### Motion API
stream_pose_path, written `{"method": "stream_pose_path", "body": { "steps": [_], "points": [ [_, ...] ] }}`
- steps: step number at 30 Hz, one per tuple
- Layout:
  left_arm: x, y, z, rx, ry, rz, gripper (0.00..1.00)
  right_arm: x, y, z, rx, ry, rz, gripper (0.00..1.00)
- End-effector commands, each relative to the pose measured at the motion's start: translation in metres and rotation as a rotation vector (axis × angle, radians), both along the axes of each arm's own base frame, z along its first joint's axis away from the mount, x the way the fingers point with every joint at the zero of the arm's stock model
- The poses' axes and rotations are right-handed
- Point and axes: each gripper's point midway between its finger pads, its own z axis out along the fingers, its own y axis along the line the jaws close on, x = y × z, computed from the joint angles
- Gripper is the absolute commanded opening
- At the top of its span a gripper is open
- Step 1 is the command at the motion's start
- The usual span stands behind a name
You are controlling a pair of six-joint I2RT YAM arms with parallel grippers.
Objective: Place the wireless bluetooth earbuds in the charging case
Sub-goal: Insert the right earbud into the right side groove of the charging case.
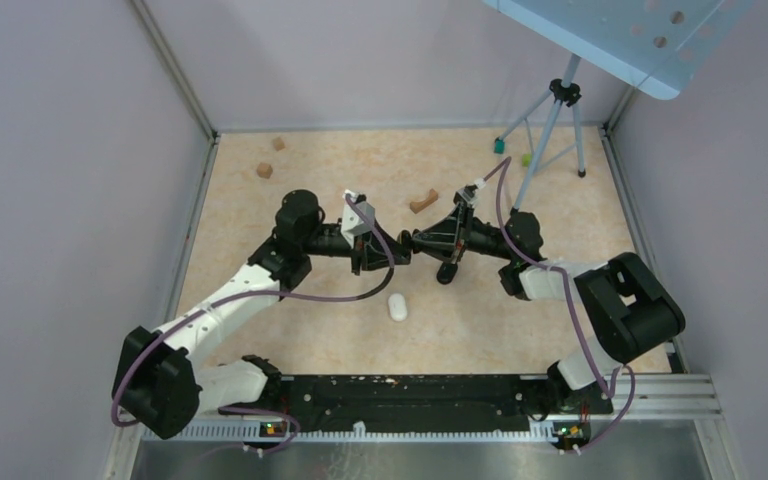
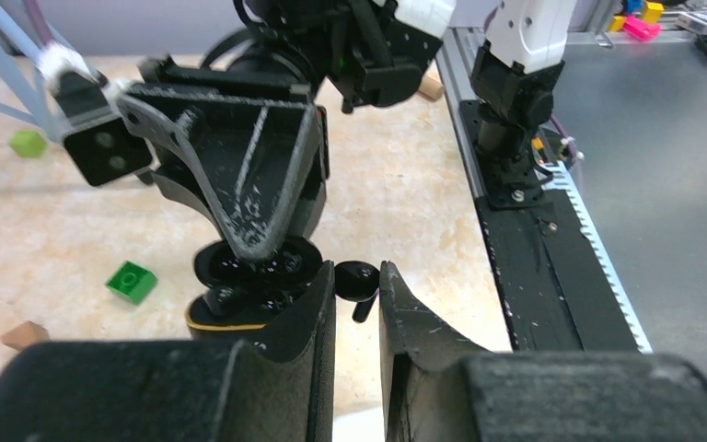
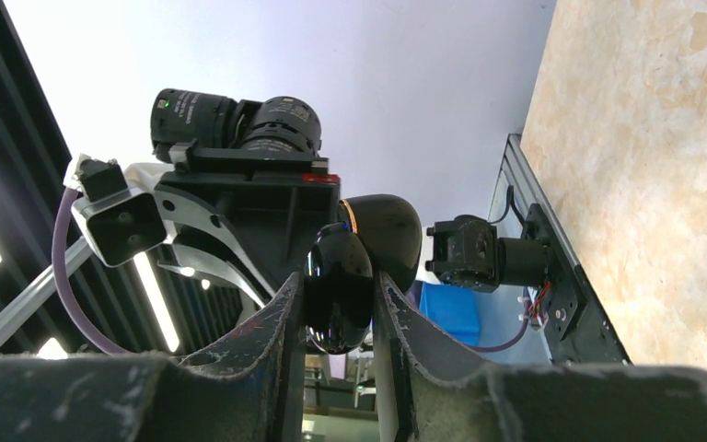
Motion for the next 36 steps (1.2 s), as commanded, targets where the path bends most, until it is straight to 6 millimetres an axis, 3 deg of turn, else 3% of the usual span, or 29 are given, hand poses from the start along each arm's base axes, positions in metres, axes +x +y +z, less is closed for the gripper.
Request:
{"method": "stream_pose_path", "body": {
  "steps": [1, 6, 27, 36],
  "points": [
    [0.005, 0.001, 0.047, -0.097, -0.137, 0.047, 0.0, -0.003, 0.0, 0.024, 0.032, -0.105, -0.001, 0.0],
    [0.01, 0.0, 0.057, -0.145, -0.145, 0.082, 0.0, -0.002, 0.002, 0.023, 0.003, -0.11, -0.001, 0.0],
    [0.019, -0.007, 0.018, -0.088, -0.075, 0.068, 0.0, 0.0, 0.005, 0.029, 0.016, -0.119, 0.011, 0.0],
    [0.023, -0.005, 0.014, -0.077, -0.088, 0.097, 0.0, -0.001, 0.004, 0.029, 0.025, -0.117, 0.009, 0.0]
  ]
}}
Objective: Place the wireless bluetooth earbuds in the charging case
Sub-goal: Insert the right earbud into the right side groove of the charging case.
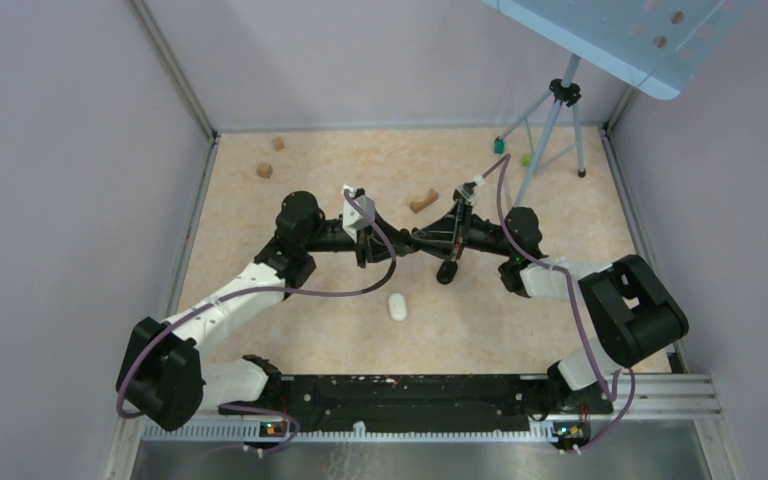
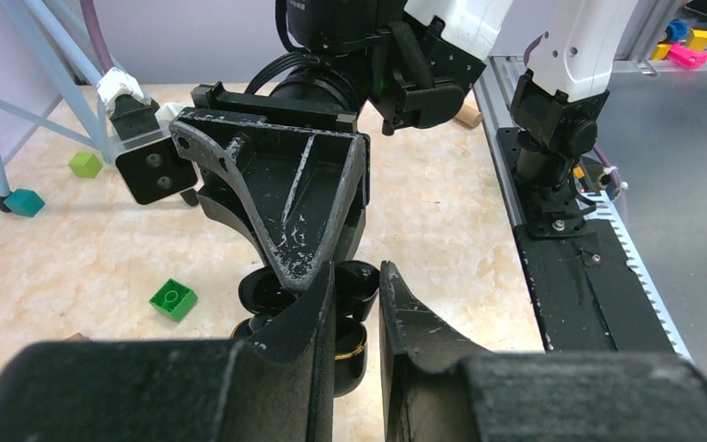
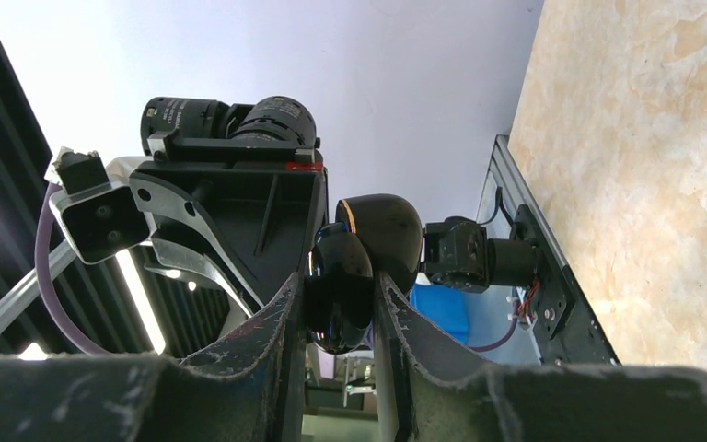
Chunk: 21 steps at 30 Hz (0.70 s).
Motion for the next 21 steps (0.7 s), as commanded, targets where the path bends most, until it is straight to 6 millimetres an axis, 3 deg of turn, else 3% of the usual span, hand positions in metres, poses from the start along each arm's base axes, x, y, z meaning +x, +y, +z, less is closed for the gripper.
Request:
{"method": "stream_pose_path", "body": {
  "steps": [1, 11, 21],
  "points": [
    [0.003, 0.002, 0.001, -0.005, -0.034, 0.024, 0.0, -0.004, 0.001, 0.028, 0.056, -0.103, 0.009, 0.0],
    [0.007, 0.005, 0.009, -0.024, -0.063, 0.078, 0.0, -0.004, 0.002, 0.026, 0.056, -0.103, 0.008, 0.0],
    [0.008, 0.007, -0.001, 0.011, -0.067, 0.086, 0.0, -0.004, 0.001, 0.027, 0.059, -0.103, 0.008, 0.0]
  ]
}}
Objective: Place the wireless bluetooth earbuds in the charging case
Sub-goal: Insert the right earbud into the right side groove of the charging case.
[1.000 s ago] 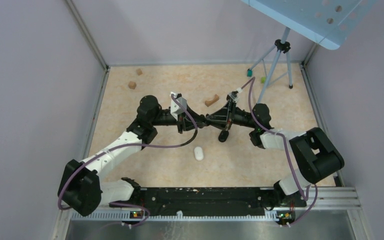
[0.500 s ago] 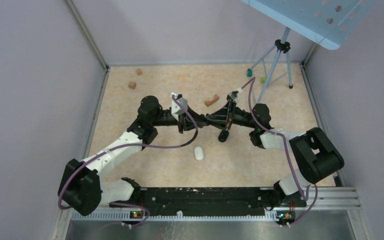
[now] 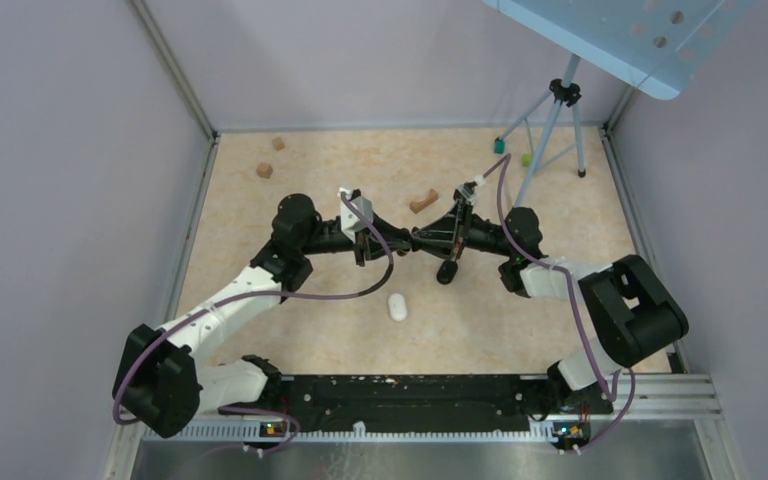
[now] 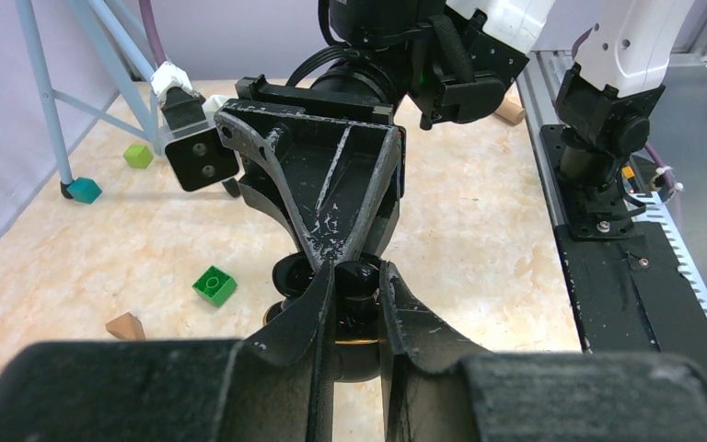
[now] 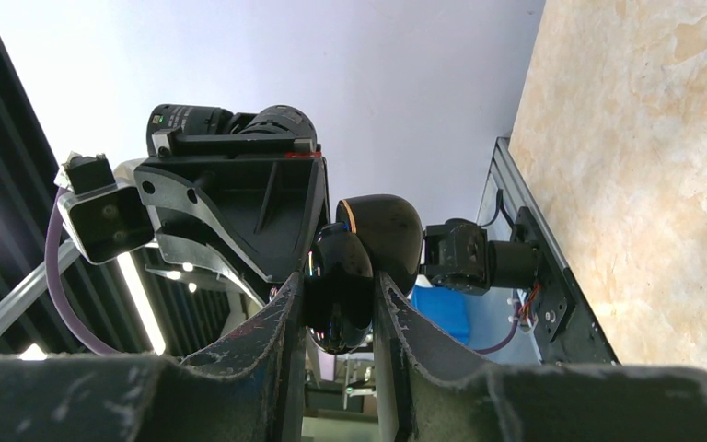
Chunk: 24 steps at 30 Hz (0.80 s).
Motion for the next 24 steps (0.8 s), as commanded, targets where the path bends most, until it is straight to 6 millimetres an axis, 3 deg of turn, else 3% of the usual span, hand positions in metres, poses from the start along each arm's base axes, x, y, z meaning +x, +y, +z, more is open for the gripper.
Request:
{"method": "stream_pose_path", "body": {
  "steps": [1, 13, 24],
  "points": [
    [-0.002, 0.002, -0.004, 0.012, -0.007, 0.001, 0.0, -0.005, 0.001, 0.025, 0.053, -0.102, 0.012, 0.0],
    [-0.012, 0.001, -0.004, 0.026, 0.038, -0.057, 0.0, -0.005, 0.001, 0.024, 0.051, -0.098, 0.009, 0.0],
    [-0.01, 0.0, -0.014, 0.047, 0.063, -0.048, 0.0, -0.006, 0.0, 0.027, 0.051, -0.104, 0.008, 0.0]
  ]
}}
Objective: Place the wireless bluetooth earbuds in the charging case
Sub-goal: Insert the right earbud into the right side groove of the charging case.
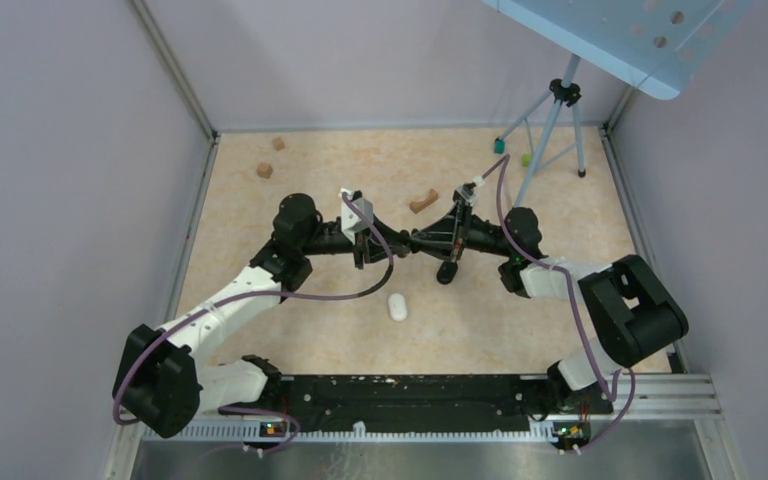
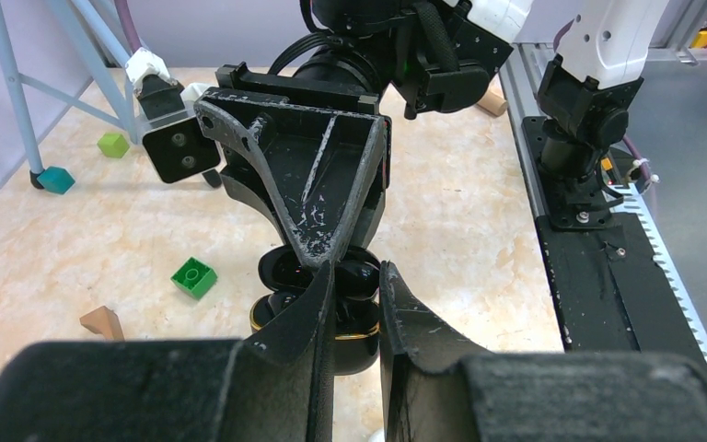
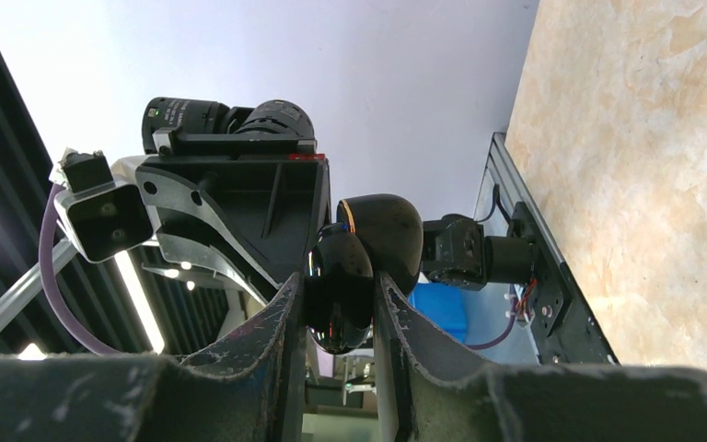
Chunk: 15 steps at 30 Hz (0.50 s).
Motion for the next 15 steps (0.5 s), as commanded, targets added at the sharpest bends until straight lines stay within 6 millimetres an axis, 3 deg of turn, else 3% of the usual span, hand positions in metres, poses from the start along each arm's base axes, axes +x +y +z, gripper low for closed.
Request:
{"method": "stream_pose_path", "body": {
  "steps": [1, 4, 6, 8, 15],
  "points": [
    [-0.0022, 0.0002, -0.0071, 0.032, 0.024, -0.015, 0.0, -0.0046, -0.0006, 0.029, 0.057, -0.11, -0.002, 0.0],
    [0.0009, 0.0014, -0.0086, 0.051, 0.026, 0.003, 0.02, -0.005, -0.001, 0.0299, 0.059, -0.111, -0.003, 0.0],
    [0.0016, 0.0022, -0.0099, 0.063, 0.031, 0.007, 0.08, -0.0053, -0.0007, 0.0299, 0.057, -0.109, -0.001, 0.0],
    [0.002, 0.0027, -0.0087, 0.063, 0.032, 0.014, 0.24, -0.0052, -0.0007, 0.0305, 0.058, -0.111, -0.002, 0.0],
    [0.003, 0.0036, -0.0061, 0.055, 0.032, 0.033, 0.4, -0.0052, -0.0008, 0.0311, 0.052, -0.112, -0.003, 0.0]
  ]
}}
